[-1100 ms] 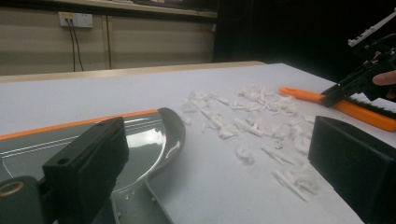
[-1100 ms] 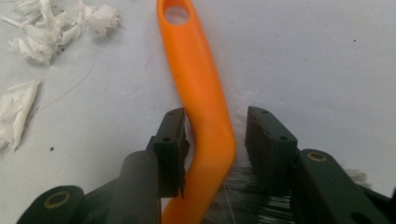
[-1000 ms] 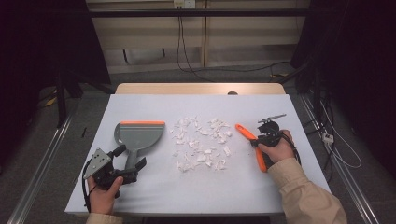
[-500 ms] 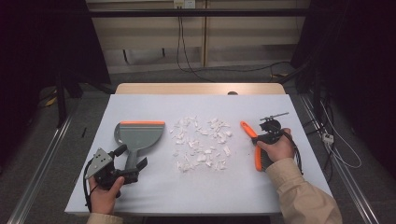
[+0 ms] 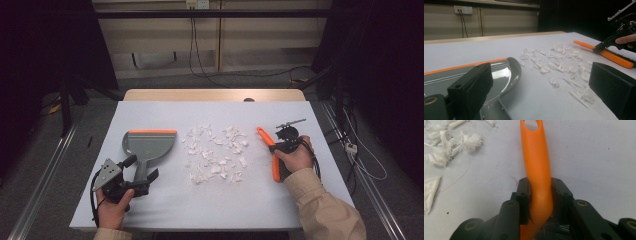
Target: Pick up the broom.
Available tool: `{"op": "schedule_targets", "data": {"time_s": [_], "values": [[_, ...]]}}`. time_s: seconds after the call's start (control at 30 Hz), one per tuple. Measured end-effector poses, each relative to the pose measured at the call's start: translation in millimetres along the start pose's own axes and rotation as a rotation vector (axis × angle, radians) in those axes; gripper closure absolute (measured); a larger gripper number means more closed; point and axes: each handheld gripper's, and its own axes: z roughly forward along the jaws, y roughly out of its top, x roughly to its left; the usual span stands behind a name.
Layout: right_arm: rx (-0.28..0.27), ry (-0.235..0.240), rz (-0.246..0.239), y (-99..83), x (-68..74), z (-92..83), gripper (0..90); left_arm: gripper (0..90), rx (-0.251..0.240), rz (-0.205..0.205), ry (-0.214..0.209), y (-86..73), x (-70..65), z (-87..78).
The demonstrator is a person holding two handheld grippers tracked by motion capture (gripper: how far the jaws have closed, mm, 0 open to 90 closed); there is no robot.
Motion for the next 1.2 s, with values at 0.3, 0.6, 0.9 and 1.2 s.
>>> {"op": "schedule_targets", "data": {"time_s": [0.3,0.6,0.9,1.2], "values": [[-0.207,0.054,0.025,1.2,-1.1,-19.9,70.8,4.7,-0.009,-0.005,-0.025,5.9,-9.3,6.7],[-0.491,0.117,0.028,-7.2,4.8,-62.9,71.6,4.0,-0.025,-0.002,-0.153,27.6,-47.3,38.4],[-0.604,0.185,-0.013,4.2,29.2,-84.4,72.0,10.4,0.016,0.01,-0.294,40.6,-79.0,86.2],[-0.629,0.281,-0.121,32.8,85.8,-93.3,71.9,27.0,0.111,0.029,-0.381,48.2,-105.8,134.5]]}}
